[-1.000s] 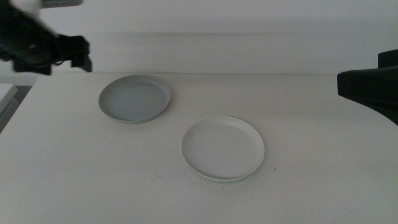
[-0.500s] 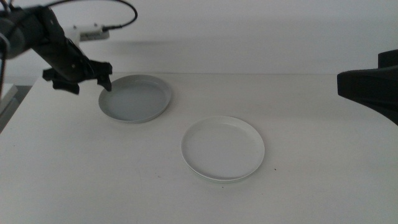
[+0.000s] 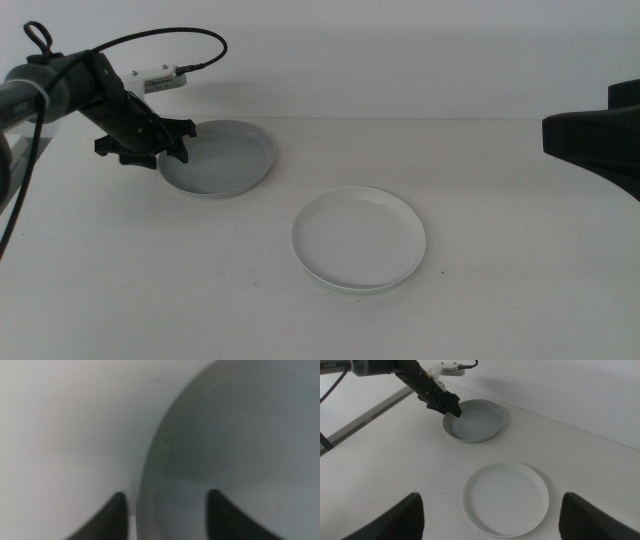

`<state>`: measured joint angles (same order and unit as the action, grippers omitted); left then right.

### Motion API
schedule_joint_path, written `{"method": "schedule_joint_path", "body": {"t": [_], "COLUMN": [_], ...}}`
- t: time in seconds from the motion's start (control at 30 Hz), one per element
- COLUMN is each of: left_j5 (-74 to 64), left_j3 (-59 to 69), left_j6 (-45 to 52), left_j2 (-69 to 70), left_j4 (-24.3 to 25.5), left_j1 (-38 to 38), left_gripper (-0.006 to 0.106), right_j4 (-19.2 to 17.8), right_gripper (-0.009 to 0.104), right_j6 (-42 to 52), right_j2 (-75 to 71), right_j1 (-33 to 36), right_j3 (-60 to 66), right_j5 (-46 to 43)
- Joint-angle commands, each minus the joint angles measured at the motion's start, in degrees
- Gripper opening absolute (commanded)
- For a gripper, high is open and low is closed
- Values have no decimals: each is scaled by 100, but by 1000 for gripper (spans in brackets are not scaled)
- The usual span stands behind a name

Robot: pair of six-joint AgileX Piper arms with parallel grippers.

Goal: Stack the three bowls on top of each other.

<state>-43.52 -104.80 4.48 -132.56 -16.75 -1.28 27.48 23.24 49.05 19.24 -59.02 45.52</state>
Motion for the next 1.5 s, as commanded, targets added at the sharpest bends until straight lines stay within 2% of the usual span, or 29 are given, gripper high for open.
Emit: {"method": "schedule_joint_path", "body": {"t": [0.0, 0.17, 0.23, 0.43, 0.7, 1.03, 1.27, 1.47], "left_j5": [111, 183, 193, -38, -990, -145, 400, 685], "left_j3": [-49, -49, -49, -49, 214, 2310, 2549, 2549], "left_j6": [2, -24, -24, 84, 316, 365, 336, 251], "left_j2": [-13, -25, -25, 129, 1228, 2663, 2661, 2661], "left_j4": [-112, -112, -123, -123, -134, -303, -334, -389], "left_j1": [-20, -34, -34, -43, 110, 1317, 2197, 2529], "left_gripper": [46, 8, -2, -2, -2, -2, -2, -2], "right_j4": [6, 6, 6, 6, 6, 6, 6, 6], "right_gripper": [93, 93, 93, 93, 93, 93, 93, 93], "right_j6": [56, 56, 56, 56, 56, -73, -73, -73], "right_j2": [-17, -17, -17, -17, -17, -17, -17, -17], "right_j1": [-34, -34, -34, -34, -34, -34, -34, -34], "right_j3": [6, 6, 6, 6, 6, 6, 6, 6], "right_j5": [-51, -51, -51, -51, -51, -51, -51, -51]}}
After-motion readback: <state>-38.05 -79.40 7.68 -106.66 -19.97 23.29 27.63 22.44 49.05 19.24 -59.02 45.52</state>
